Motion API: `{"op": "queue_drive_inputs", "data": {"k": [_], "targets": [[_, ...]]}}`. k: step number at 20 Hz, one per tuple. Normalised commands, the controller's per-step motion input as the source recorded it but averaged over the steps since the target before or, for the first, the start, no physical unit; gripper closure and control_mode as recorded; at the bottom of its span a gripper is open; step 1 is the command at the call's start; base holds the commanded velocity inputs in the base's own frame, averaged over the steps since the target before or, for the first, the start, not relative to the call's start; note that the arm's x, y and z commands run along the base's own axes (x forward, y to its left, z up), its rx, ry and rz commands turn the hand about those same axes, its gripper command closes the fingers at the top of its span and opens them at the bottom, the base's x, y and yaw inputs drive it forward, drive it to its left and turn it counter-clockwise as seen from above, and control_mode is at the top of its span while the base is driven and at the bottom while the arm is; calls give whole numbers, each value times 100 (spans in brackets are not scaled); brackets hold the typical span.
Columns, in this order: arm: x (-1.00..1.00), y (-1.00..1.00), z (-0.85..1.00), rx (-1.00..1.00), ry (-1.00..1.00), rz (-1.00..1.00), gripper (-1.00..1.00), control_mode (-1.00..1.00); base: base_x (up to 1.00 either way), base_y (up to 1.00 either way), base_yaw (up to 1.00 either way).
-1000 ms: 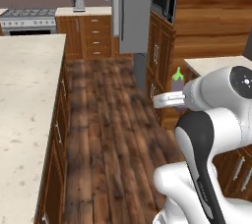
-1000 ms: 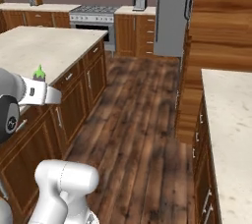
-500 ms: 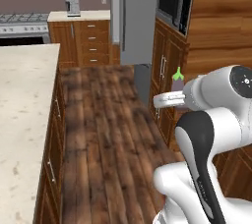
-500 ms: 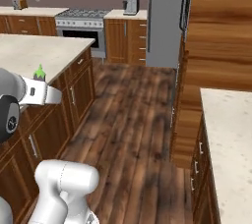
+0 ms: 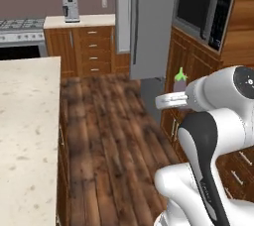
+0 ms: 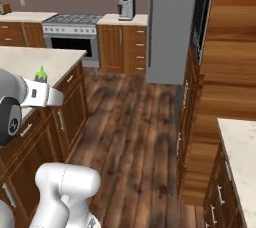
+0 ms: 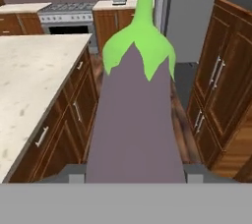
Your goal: Transport the chicken drumstick and eggplant to the fridge. Place the chicken drumstick on the rack containing meat and place the eggplant on the rack containing the vegetable, ensuring meats and vegetables are on different racks.
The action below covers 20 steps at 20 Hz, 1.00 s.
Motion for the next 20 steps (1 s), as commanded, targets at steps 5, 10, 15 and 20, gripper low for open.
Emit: {"op": "queue_drive_inputs", "data": {"k": [5, 10, 15, 20], "targets": [[0, 0, 0, 0, 0, 0, 100, 100, 100, 35, -13], [0, 0, 0, 0, 0, 0, 100, 100, 100, 5, -6], [0, 0, 0, 0, 0, 0, 100, 100, 100, 12, -14], [0, 0, 0, 0, 0, 0, 100, 100, 100, 21, -23]]}}
